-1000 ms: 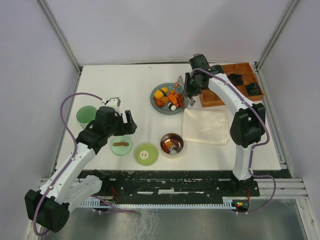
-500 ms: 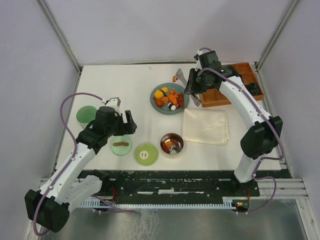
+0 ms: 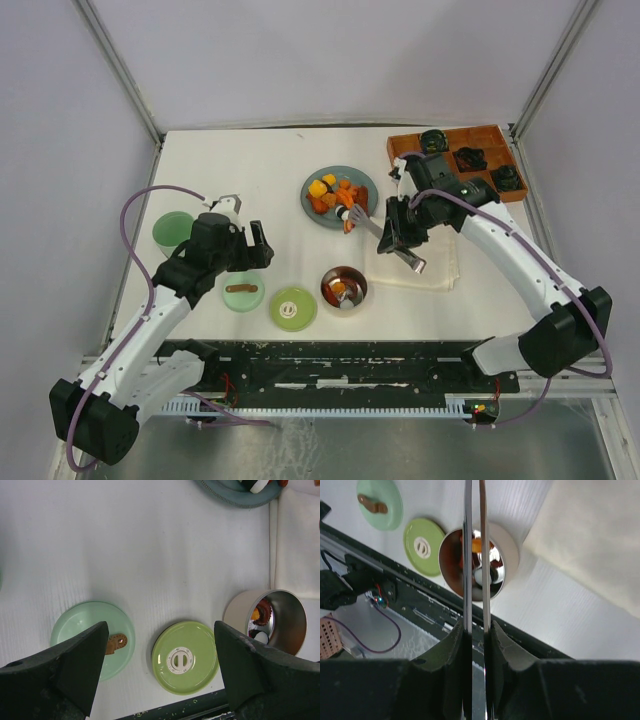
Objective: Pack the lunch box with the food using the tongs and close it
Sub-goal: Place the fake food in the packing box, then pick up the fake food from the plate.
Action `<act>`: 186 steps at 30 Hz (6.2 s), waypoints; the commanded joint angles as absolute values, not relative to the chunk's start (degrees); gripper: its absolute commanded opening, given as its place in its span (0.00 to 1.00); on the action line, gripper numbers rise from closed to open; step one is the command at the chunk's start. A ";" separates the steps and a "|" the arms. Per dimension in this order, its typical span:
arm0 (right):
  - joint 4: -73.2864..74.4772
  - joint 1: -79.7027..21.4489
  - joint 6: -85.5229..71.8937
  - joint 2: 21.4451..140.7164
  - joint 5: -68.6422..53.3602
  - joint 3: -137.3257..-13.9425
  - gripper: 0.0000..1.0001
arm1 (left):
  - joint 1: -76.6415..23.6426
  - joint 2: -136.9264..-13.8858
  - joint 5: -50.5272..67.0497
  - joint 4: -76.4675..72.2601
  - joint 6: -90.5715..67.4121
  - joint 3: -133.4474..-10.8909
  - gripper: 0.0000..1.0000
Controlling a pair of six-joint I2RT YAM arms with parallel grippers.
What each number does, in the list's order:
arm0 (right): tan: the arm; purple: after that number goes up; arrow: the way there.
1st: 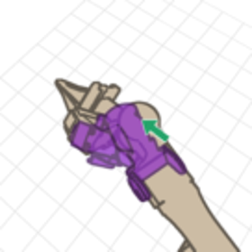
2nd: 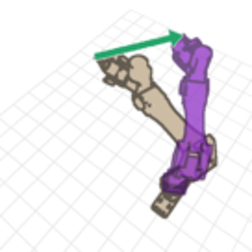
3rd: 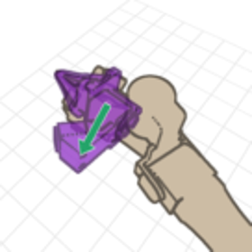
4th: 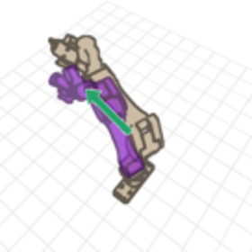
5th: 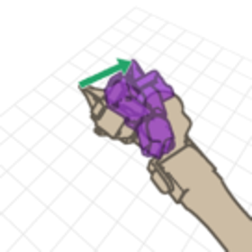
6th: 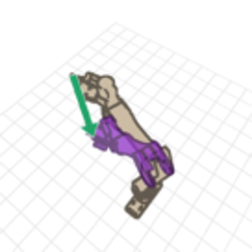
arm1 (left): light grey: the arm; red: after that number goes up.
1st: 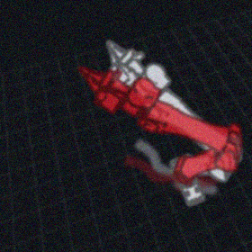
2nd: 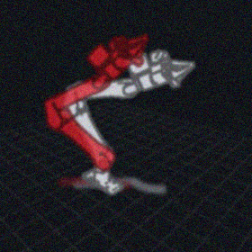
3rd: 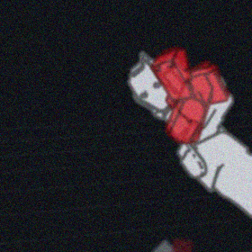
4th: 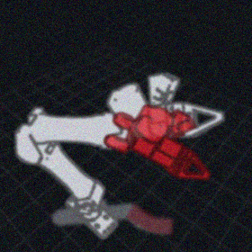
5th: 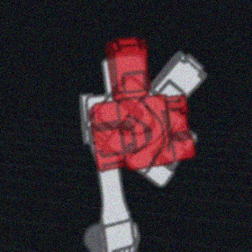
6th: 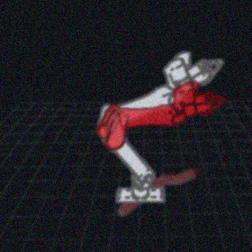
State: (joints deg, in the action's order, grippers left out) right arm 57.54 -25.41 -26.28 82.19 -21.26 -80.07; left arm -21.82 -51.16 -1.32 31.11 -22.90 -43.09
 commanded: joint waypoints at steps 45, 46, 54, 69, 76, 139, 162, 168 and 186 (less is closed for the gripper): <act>63.57 -40.32 -19.11 72.59 -11.75 -74.46 0.50 | -21.61 -50.80 -0.95 28.48 -23.62 -43.42 0.92; 63.47 -40.19 -19.15 72.38 -10.31 -75.26 0.50 | -21.55 -50.68 -1.03 28.51 -23.64 -43.42 0.92; 60.90 -33.18 -23.97 73.90 2.27 -77.60 0.48 | -21.62 -50.57 -0.99 28.48 -23.62 -43.42 0.92; 55.85 -28.91 -24.10 93.15 -4.47 -88.49 0.42 | -21.57 -50.80 -1.23 28.51 -23.62 -43.42 0.92; 53.75 -28.86 -25.89 99.83 -6.45 -91.71 0.41 | -21.62 -51.04 -1.26 28.53 -23.62 -43.42 0.92; 66.11 -28.35 -16.19 113.18 3.32 -107.65 0.46 | -21.61 -51.26 -1.32 28.62 -23.64 -43.42 0.92; 70.05 -28.38 -13.01 116.04 5.29 -109.16 0.46 | -21.62 -51.23 -1.16 28.64 -23.64 -43.42 0.92; 68.46 -28.37 -13.96 113.65 4.88 -108.35 0.34 | -21.62 -51.07 -1.27 28.57 -23.64 -43.42 0.92; 59.92 -28.17 -21.83 90.89 -4.80 -93.75 0.26 | -21.62 -50.98 -1.06 28.52 -23.63 -43.42 0.92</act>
State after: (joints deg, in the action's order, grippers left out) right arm 62.85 -28.36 -18.76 96.51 1.04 -96.92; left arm -21.82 -51.70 -1.17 31.11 -22.90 -43.09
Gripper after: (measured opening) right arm 0.343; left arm 0.921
